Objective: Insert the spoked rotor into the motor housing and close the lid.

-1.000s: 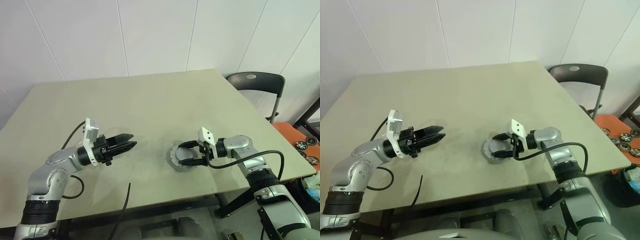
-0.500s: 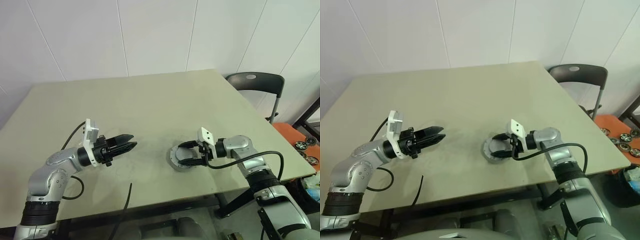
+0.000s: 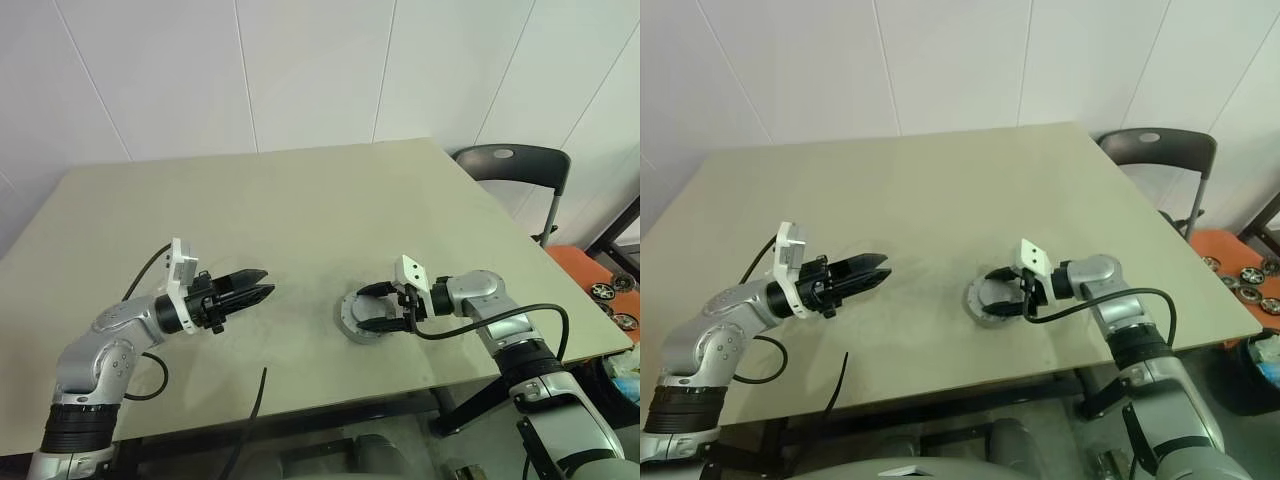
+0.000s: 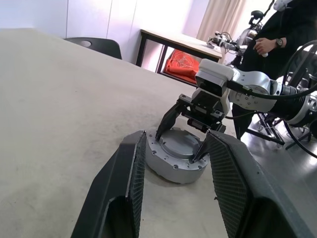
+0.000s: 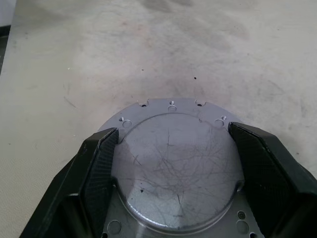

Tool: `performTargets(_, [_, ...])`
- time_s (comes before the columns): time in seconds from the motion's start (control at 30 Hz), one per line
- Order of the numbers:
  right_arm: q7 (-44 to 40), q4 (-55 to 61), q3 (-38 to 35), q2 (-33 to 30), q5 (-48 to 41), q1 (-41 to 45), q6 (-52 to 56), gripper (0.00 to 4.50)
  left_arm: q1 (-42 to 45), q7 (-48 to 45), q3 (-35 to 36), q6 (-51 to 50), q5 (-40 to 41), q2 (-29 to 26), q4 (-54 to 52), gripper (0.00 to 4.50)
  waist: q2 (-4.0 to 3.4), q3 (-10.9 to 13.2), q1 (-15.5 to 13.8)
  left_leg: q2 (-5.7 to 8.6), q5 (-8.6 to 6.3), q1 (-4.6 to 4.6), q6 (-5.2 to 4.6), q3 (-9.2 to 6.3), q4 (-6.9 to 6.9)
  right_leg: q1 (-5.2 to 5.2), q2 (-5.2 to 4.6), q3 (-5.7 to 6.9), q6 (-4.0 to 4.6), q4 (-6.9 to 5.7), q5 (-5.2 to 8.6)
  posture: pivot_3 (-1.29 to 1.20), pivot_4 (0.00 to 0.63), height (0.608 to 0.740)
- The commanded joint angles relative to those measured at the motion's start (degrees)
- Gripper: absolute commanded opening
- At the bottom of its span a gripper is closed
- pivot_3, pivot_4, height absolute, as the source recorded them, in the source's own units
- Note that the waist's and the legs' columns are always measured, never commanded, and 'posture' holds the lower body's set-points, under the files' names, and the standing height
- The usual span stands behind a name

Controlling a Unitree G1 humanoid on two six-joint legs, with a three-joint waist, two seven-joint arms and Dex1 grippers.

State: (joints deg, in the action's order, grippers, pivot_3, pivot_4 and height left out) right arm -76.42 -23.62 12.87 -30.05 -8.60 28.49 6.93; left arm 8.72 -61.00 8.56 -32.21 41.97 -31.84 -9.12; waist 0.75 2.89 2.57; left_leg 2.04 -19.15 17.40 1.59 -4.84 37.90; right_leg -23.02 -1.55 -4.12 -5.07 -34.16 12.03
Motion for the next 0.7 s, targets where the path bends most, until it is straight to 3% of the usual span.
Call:
performTargets(0.03, [0.13, 0.63, 3.48, 1.15, 2.02, -2.21, 1.27, 3.19, 0.59, 1.28, -0.80, 0.39, 1.00, 1.73, -2.69, 2.09, 0.03, -0.03, 0.01, 0.00, 0.00, 0.00, 0.00, 0.00, 0.00, 0.00, 0.00, 0.00, 0.00, 0.00, 0.00, 0.00, 0.000, 0.740])
performTargets(0.43, [3.58, 5.56, 3.50, 2.17, 1.29, -5.73, 4.74, 3.19, 7.54, 5.73, -7.85, 4.18, -5.43, 9.47, 2.04, 2.09, 0.17, -0.20, 0.17, -0.05, 0.00, -0.07, 0.00, -0.01, -0.07, 0.32, 0.12, 0.02, 0.02, -0.03, 0.02, 0.00, 0.000, 0.740])
performTargets(0.7, [5.29, 7.87, 3.28, 2.56, 1.06, -6.76, 6.30, 3.19, 11.68, 4.07, -12.91, -2.45, -5.16, 11.15, 7.80, 2.09, 0.19, -0.22, 1.12, -0.04, 0.00, -0.07, 0.00, 0.00, -0.30, 0.26, 0.13, 0.01, -0.01, 0.03, 0.01, 0.00, 0.000, 0.740])
